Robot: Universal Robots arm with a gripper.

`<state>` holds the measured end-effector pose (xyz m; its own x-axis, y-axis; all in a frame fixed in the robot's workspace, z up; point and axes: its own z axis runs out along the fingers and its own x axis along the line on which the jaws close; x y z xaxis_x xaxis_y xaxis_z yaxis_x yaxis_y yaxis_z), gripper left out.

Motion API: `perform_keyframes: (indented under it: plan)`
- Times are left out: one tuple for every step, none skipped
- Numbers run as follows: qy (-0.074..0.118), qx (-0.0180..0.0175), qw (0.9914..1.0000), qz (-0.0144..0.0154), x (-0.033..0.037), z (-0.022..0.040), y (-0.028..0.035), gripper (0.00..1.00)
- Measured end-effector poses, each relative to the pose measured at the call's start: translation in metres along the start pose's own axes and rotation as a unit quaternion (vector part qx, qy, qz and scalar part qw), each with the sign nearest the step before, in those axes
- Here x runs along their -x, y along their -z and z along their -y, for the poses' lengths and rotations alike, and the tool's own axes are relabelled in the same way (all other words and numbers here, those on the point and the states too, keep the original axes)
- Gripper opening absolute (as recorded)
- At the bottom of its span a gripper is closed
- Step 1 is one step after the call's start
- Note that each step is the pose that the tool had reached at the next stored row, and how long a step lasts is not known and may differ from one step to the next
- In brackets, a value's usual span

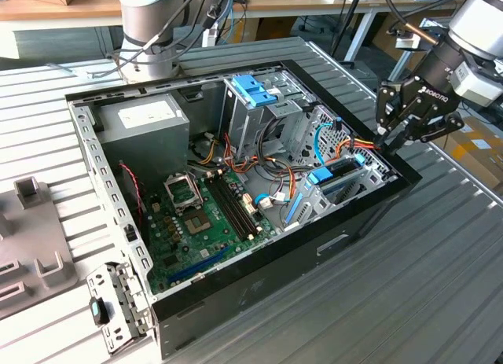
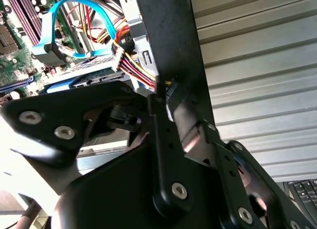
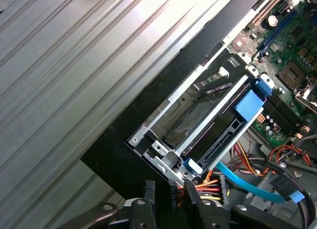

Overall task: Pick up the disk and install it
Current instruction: 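Insert the first disk wire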

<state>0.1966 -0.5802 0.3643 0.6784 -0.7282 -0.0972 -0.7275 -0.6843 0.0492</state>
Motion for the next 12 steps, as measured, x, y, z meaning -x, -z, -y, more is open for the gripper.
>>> perform_keyframes:
  plan:
    - [0.000,0.0000,1.00000,0.0000,0.0000,0.0000,0.0000,0.27]
    - [0.000,0.0001,1.00000,0.0000,0.0000,0.0000,0.0000,0.27]
    - [0.000,0.0001,1.00000,-0.0002,0.0000,0.0000,0.0001,0.22]
    - [0.000,0.0001,1.00000,-0.0001,0.0000,0.0000,0.0000,0.18]
    - [0.000,0.0000,1.00000,0.0000,0.0000,0.0000,-0.0001,0.18]
    - [0.000,0.0000,1.00000,0.0000,0.0000,0.0000,-0.0002,0.18]
    - [0.000,0.0000,1.00000,0.0000,0.0000,0.0000,-0.0002,0.18]
    - [0.000,0.0000,1.00000,0.0000,0.0000,0.0000,-0.0002,0.18]
    - [0.000,0.0000,1.00000,0.0000,0.0000,0.0000,-0.0003,0.18]
    - [0.000,0.0000,1.00000,0.0000,0.0000,0.0000,-0.0003,0.18]
    - [0.000,0.0001,1.00000,0.0000,0.0000,0.0000,-0.0004,0.18]
    - [0.000,0.0000,1.00000,0.0000,0.0000,0.0000,-0.0003,0.18]
